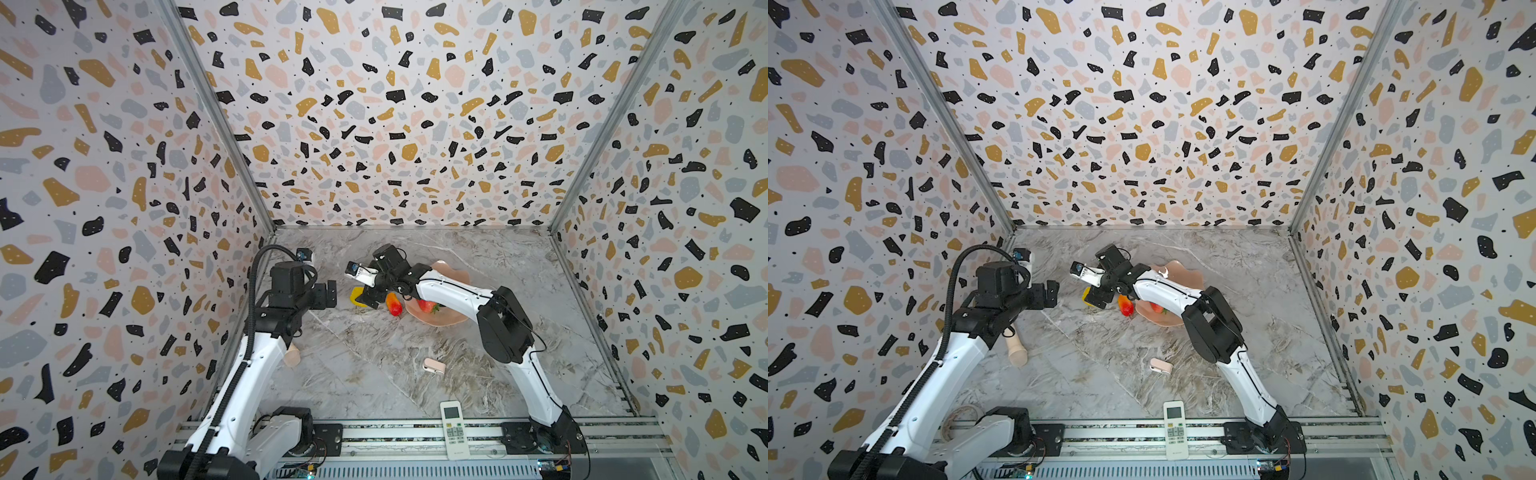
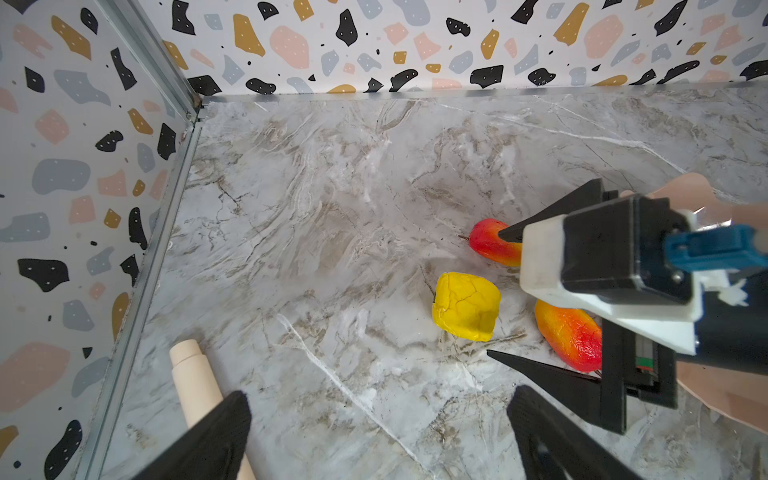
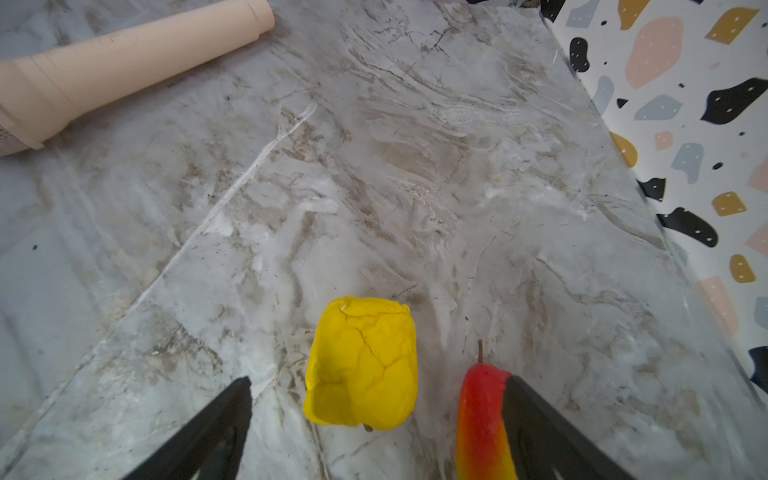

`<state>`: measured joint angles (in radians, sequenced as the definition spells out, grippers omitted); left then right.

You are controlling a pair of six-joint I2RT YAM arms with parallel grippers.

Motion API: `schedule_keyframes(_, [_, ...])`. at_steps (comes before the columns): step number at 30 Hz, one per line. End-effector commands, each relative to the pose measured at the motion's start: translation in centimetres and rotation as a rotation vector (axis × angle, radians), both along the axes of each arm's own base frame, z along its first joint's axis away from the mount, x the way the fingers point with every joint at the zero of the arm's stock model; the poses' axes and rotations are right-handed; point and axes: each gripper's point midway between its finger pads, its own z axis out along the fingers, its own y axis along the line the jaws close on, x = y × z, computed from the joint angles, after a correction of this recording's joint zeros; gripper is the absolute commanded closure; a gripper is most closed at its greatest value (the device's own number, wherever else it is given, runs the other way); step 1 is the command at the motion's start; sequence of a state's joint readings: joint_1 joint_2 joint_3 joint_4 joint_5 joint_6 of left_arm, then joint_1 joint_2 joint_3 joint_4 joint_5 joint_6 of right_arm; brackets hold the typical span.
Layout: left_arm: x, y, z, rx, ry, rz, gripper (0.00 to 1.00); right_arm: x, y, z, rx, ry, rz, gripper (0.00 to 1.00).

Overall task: Place and organize the fake fruits in the fruit bowl
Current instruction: 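Move the right gripper to the yellow lemon and grasp it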

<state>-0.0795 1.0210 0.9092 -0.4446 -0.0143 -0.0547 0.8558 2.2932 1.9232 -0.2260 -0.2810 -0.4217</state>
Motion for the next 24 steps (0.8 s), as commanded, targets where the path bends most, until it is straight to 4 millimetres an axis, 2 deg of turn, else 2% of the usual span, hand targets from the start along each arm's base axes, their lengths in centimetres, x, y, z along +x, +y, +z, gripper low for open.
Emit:
schedule_keyframes(1, [0.1, -0.1, 0.7, -0.004, -0.036, -0.012, 0.01, 0.0, 1.4, 0.7, 0.066, 0.04, 0.014, 0.09])
schedule_keyframes(9, [0.1, -0.1, 0.7, -0.004, -0.036, -0.012, 0.0, 0.5, 1.7, -1.8, 0.051, 0.083, -0.003, 0.16])
schedule_keyframes(14, [0.1, -0.1, 0.7, -0.002, -0.036, -0.013, 0.01, 0.7, 1.5, -2.9, 0.042, 0.106, -0.018, 0.25])
schedule_keyframes(20, [0.1, -0.1, 0.7, -0.001, -0.036, -0.011, 0.0, 0.8, 1.4, -2.3, 0.044, 0.097, -0.024, 0.43])
schedule_keyframes(24, [0.1, 0.0, 0.7, 0.0, -0.036, -0.009, 0.0, 0.9, 1.0, -0.8, 0.04, 0.068, -0.029, 0.51])
